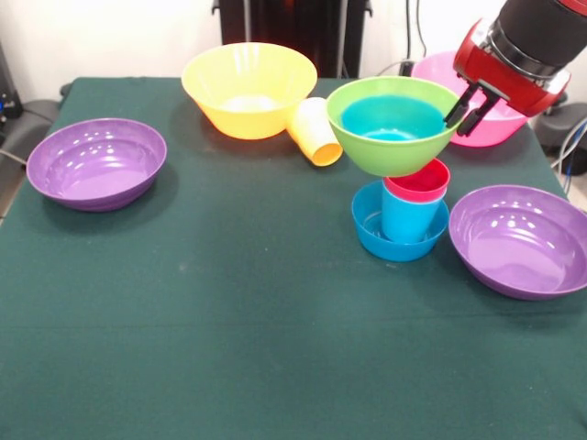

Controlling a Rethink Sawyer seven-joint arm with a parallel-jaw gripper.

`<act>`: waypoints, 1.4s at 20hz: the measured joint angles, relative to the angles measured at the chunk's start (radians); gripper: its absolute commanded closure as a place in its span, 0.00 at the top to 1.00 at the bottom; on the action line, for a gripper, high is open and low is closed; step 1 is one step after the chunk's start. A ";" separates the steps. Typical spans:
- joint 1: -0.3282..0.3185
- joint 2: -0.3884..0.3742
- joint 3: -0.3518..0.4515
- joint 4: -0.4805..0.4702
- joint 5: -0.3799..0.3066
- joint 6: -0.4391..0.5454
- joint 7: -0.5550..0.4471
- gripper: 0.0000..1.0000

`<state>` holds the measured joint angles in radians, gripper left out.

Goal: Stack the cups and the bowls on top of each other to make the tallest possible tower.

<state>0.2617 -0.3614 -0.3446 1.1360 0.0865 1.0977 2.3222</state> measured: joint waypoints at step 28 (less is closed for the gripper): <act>0.007 0.015 -0.024 -0.011 0.036 0.000 0.000 0.00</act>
<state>0.2682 -0.3460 -0.3691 1.1253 0.1223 1.0977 2.3222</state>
